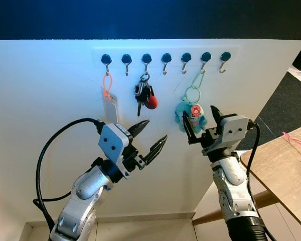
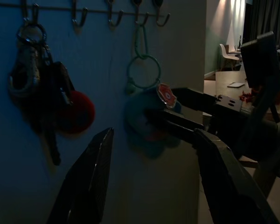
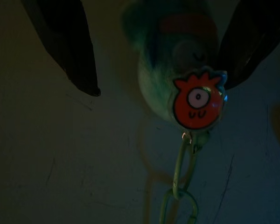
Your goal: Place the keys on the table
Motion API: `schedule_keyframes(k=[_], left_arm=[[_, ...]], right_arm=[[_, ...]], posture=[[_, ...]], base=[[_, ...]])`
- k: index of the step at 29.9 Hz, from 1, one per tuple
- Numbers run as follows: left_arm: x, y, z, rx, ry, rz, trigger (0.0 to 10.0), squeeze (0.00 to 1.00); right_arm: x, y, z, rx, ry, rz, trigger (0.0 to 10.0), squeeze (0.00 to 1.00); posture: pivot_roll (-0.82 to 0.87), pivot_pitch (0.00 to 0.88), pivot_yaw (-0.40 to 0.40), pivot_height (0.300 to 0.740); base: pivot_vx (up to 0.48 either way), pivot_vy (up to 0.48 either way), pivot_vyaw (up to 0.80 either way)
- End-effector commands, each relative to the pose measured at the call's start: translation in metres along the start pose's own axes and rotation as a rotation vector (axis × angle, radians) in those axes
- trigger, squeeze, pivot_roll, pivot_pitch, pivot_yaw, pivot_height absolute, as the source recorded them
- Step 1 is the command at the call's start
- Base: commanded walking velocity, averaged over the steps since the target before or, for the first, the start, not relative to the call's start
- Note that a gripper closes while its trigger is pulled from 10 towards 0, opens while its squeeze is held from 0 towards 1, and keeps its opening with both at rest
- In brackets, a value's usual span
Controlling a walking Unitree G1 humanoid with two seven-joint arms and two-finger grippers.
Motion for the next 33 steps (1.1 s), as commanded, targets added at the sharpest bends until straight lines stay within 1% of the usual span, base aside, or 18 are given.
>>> schedule_keyframes(k=[1, 17, 24, 27, 33], left_arm=[[-0.004, -0.002, 0.0, -0.01, 0.018, -0.012, 10.0, 0.0], [-0.009, 0.0, -0.002, -0.004, 0.04, -0.028, 10.0, 0.0], [-0.012, 0.002, -0.002, 0.001, 0.047, -0.034, 10.0, 0.0], [-0.013, 0.003, -0.003, 0.004, 0.049, -0.037, 10.0, 0.0], [-0.014, 0.003, -0.003, 0.006, 0.052, -0.043, 10.0, 0.0]], right_arm=[[-0.004, -0.018, 0.003, -0.101, 0.04, -0.05, 10.0, 0.0], [-0.005, -0.02, -0.003, -0.119, 0.083, -0.093, 10.0, 0.0], [-0.003, -0.02, -0.007, -0.121, 0.097, -0.097, 10.0, 0.0], [-0.001, -0.019, -0.011, -0.119, 0.1, -0.096, 10.0, 0.0], [-0.002, -0.017, -0.015, -0.116, 0.115, -0.102, 10.0, 0.0]], posture=[[0.0, 0.042, -0.009, 0.74], [0.01, 0.044, -0.009, 0.74], [0.01, 0.047, -0.006, 0.74], [0.01, 0.05, -0.005, 0.74], [0.01, 0.053, -0.009, 0.74]], base=[[0.0, 0.0, 0.0], [0.0, 0.0, 0.0], [0.0, 0.0, 0.0], [0.0, 0.0, 0.0], [0.0, 0.0, 0.0]])
Point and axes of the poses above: a point about 5 cm out from each wrist's last joint towards the gripper, its own z axis pointing back from the gripper into the wrist, its own y axis along the axis of the wrist's last joint, x = y × z, the point moved 2 cm from there along -z, pointing out of the wrist towards the gripper, and after that the axes turned 5 degrees about z, right-handed, at the moved point
